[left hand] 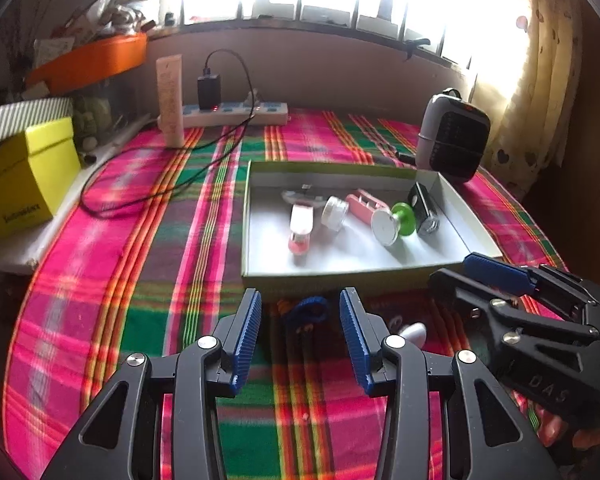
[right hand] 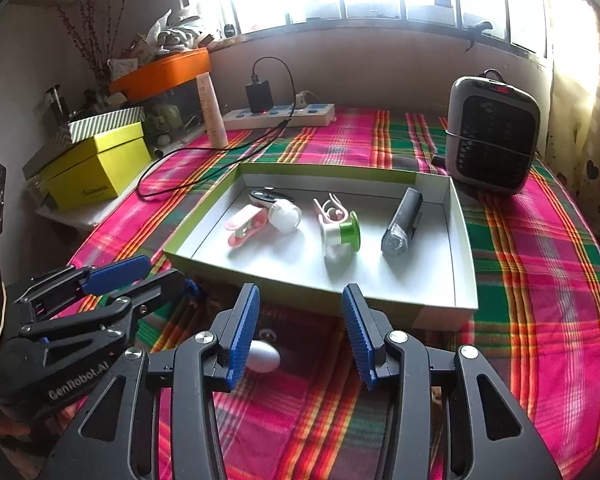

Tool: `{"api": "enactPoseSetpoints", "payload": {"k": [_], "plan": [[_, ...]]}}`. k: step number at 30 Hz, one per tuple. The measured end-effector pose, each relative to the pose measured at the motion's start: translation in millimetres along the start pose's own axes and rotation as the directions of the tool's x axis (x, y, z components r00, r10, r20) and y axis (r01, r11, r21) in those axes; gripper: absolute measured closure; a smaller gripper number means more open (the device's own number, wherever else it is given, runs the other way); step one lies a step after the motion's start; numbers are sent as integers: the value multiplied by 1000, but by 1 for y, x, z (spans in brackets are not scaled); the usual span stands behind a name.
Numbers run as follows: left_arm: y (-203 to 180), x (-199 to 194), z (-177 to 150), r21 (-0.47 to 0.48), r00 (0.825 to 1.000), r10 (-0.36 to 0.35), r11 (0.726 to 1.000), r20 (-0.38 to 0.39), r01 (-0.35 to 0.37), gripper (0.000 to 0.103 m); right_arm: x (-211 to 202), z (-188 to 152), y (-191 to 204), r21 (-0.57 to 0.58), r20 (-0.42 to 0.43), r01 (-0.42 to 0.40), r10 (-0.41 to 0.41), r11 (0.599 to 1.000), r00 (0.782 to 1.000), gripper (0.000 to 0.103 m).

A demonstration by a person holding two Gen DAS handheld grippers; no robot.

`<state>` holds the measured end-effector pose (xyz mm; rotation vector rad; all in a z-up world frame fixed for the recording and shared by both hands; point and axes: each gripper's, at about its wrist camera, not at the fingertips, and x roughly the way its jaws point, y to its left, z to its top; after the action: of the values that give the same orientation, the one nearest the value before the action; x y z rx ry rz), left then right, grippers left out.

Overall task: Organize objects
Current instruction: 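Grasp the white egg with the right tool while the left tool approaches the blue rope keychain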

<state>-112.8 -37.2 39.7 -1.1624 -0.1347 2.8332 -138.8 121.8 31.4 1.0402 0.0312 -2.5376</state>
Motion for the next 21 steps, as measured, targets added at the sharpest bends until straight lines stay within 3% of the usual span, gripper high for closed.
{"api": "enactPoseSetpoints", "payload": {"k": [8, 21], "plan": [[15, -7, -21, -34, 1000, -6, 999, -29, 5, 63, -7, -16, -5, 17, -11, -3, 3, 1000, 1000, 58], [13, -1, -28, -45, 998, -30, 999, -52, 28, 63, 3, -27, 3, -11, -60, -51, 51, 999, 997, 58]]}}
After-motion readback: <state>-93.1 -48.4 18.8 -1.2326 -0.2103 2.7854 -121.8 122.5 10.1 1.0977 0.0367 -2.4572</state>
